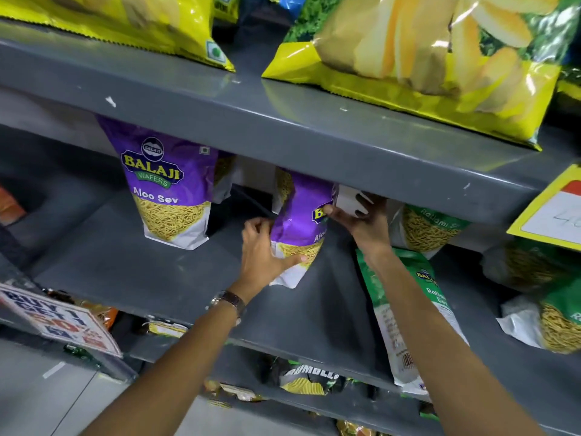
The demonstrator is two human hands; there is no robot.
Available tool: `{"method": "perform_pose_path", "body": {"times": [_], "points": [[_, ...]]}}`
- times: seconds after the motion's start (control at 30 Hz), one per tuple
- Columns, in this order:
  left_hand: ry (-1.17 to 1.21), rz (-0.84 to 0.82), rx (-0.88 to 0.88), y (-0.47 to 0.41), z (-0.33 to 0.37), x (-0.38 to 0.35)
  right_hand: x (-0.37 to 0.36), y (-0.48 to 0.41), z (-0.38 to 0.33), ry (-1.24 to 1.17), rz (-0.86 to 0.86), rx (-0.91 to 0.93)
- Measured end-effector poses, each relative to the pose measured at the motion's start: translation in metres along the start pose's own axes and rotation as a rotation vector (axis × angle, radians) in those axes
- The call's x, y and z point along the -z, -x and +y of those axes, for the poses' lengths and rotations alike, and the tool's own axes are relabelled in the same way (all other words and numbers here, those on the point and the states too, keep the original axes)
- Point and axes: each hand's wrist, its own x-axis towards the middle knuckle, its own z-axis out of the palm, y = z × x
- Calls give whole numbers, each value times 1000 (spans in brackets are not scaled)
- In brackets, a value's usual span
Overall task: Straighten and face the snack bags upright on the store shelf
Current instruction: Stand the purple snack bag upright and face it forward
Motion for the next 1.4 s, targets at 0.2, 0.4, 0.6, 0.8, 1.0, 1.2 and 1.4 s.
{"method": "perform_pose_path", "body": {"times": [0.2,0.4,0.6,0.8,1.0,1.2,1.4], "points": [[125,-215,27,-34,-21,35,16,-21,23,124,-211,-122],[228,-331,81,-39,-28,50,17,-22,51,78,-71,-138],[116,-440,92,-29,-31,32,7,-10,61,179,76,-97],[150,-406,154,-30,-41,36,5,0,64,174,114,-77],[293,-485,146,-35,-50,41,2,8,65,33,156,-139],[370,-495,117,-29,-47,44,3,8,66,45,165,-150],[361,-443,97,-22,-45,43,1,8,68,43,171,-122]]}}
